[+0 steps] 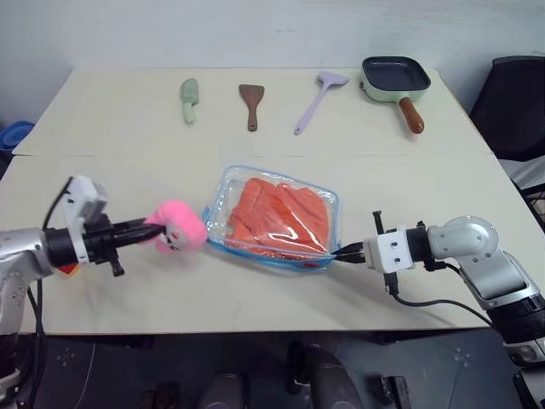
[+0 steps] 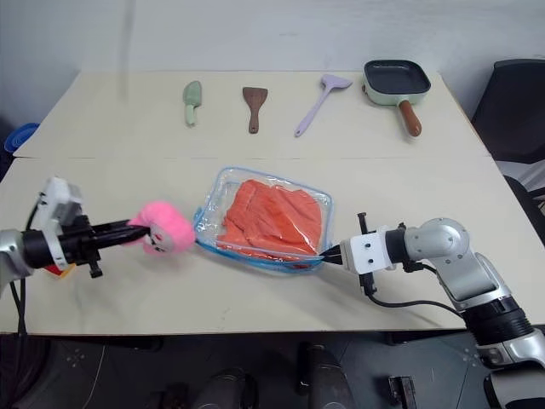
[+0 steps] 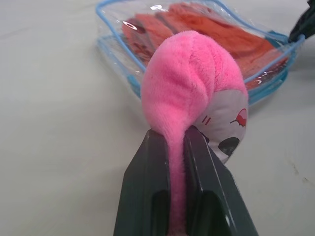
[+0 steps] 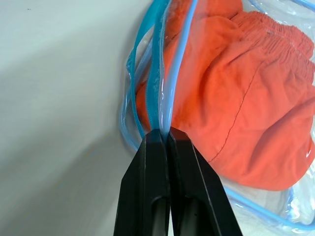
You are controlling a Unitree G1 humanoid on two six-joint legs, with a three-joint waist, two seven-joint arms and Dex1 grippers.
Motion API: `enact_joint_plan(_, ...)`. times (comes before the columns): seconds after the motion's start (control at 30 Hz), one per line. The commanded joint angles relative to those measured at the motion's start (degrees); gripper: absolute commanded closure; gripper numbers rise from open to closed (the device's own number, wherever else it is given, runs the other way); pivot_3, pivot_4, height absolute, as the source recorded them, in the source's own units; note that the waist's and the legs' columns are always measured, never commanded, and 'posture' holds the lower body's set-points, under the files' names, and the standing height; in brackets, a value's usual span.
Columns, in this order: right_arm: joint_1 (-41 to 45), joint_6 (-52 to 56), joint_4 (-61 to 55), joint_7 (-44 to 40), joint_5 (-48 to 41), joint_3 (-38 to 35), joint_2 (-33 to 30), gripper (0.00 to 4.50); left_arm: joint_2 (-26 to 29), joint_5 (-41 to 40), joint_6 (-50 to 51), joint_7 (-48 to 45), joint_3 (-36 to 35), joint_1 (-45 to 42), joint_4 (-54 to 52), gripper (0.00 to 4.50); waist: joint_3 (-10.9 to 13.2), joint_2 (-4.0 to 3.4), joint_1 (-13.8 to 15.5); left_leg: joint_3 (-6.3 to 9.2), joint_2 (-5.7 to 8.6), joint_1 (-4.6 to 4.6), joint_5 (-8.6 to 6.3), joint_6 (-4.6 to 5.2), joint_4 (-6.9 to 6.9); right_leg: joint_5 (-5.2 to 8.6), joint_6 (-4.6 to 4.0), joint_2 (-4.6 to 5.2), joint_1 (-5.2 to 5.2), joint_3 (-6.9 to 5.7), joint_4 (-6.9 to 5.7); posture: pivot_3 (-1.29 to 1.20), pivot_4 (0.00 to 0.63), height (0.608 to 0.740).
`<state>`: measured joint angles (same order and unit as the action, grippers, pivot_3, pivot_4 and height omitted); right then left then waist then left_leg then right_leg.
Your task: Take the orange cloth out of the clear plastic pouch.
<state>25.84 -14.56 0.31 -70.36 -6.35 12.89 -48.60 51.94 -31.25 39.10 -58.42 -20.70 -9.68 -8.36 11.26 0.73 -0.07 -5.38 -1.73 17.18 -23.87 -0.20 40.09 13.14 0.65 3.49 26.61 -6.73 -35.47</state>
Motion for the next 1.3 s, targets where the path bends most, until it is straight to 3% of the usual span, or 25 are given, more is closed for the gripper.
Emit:
enact_joint_plan(0.03,-1.1,1.8,-2.1,0.6,-1.1,-2.3,-0.5,4.50,-0.4,0.0,-0.4,1.9,-1.7,0.0,2.7,3.77,0.0,0.00,0.0,-0.01,0.00,-0.01,0.00,-0.01,0.00,0.01,-0.02,0.00,0.00,0.00,0.02,0.00,0.150,0.740)
enact_joint_plan(0.13,-2.7,4.3,-3.5,1.0,-2.3,-3.3,-1.0,3.85,-0.4,-0.4,-0.7,1.6,-2.1,0.6,4.8,2.93,0.0,0.00,0.0,-0.01,0.00,-0.01,0.00,-0.01,0.00,0.01,-0.02,0.00,0.00,0.00,0.00,0.00,0.150,0.740)
enact_joint_plan(0.27,-5.8,8.6,-7.4,2.6,-4.2,-5.8,-1.2,2.50,0.1,-0.5,-0.9,1.6,-3.2,2.3,6.6,1.62,0.0,0.00,0.0,-0.01,0.00,-0.01,-0.01,-0.01,-0.02,0.01,-0.02,0.00,0.01,0.00,-0.02,0.00,0.150,0.740)
enact_joint_plan(0.4,-8.9,18.4,-14.5,7.2,-9.6,-10.2,0.5,1.13,-0.6,-4.8,5.3,5.0,-6.8,-1.2,9.1,0.39,0.0,0.00,0.1,0.00,0.00,-0.01,-0.01,-0.02,-0.02,0.01,-0.02,0.02,0.01,0.00,0.00,0.00,0.150,0.740)
enact_joint_plan(0.5,-10.9,26.3,-20.4,10.5,-14.6,-13.5,1.2,0.14,-1.2,-11.4,12.0,8.6,-10.3,-7.9,7.5,0.35,0.0,0.03,0.4,0.05,0.00,0.00,-0.01,-0.02,-0.01,0.01,-0.02,0.03,0.00,-0.01,-0.01,0.00,0.150,0.740)
enact_joint_plan(0.63,-12.0,34.2,-25.9,14.5,-19.5,-16.4,2.0,0.14,-2.7,-23.8,20.3,12.6,-10.7,-23.6,3.2,0.35,0.0,0.15,1.3,0.07,0.02,0.04,-0.01,-0.03,0.01,0.00,0.00,0.03,0.00,-0.03,-0.05,0.00,0.150,0.740)
enact_joint_plan(0.73,-12.0,36.2,-27.1,15.9,-19.9,-16.6,2.2,0.14,-6.2,-23.8,19.3,13.9,-3.0,-33.4,-0.2,0.35,0.0,0.16,1.5,0.04,0.08,0.04,-0.01,-0.03,0.01,-0.02,0.04,0.03,-0.02,0.00,-0.03,0.00,0.150,0.740)
enact_joint_plan(0.87,-11.1,37.8,-27.7,17.1,-19.9,-16.0,2.8,0.14,-7.0,-7.6,6.6,7.0,19.1,-34.9,-5.2,0.35,0.0,0.14,1.4,-0.10,0.17,-0.02,0.02,-0.08,-0.01,-0.03,0.06,0.00,-0.17,0.12,-0.06,0.00,0.150,0.740)
enact_joint_plan(1.0,-10.8,38.8,-28.6,17.9,-19.9,-16.0,2.9,0.14,0.5,17.4,-24.9,-4.7,36.6,-28.7,-1.4,0.35,0.0,0.13,-0.3,-0.38,0.06,-0.04,0.02,-0.37,-0.12,0.03,-0.05,-0.36,-0.10,0.40,-0.11,0.00,0.150,0.740)
enact_joint_plan(1.07,-11.8,39.5,-29.7,18.4,-20.2,-16.7,2.7,0.14,2.0,22.8,-35.4,-6.6,38.2,-27.3,3.8,0.35,0.0,0.13,-0.6,-0.54,-0.12,-0.09,-0.04,-0.63,-0.12,0.06,-0.28,-0.78,0.00,0.58,-0.08,0.00,0.150,0.740)
enact_joint_plan(1.3,-16.5,41.1,-33.3,20.7,-20.4,-18.3,2.7,0.14,2.5,26.6,-52.6,-9.9,34.5,-27.7,18.1,0.35,0.0,0.13,0.3,-0.73,-0.39,-0.10,0.04,-0.88,-0.09,0.28,-0.66,-0.99,0.07,0.53,-0.17,0.00,0.150,0.740)
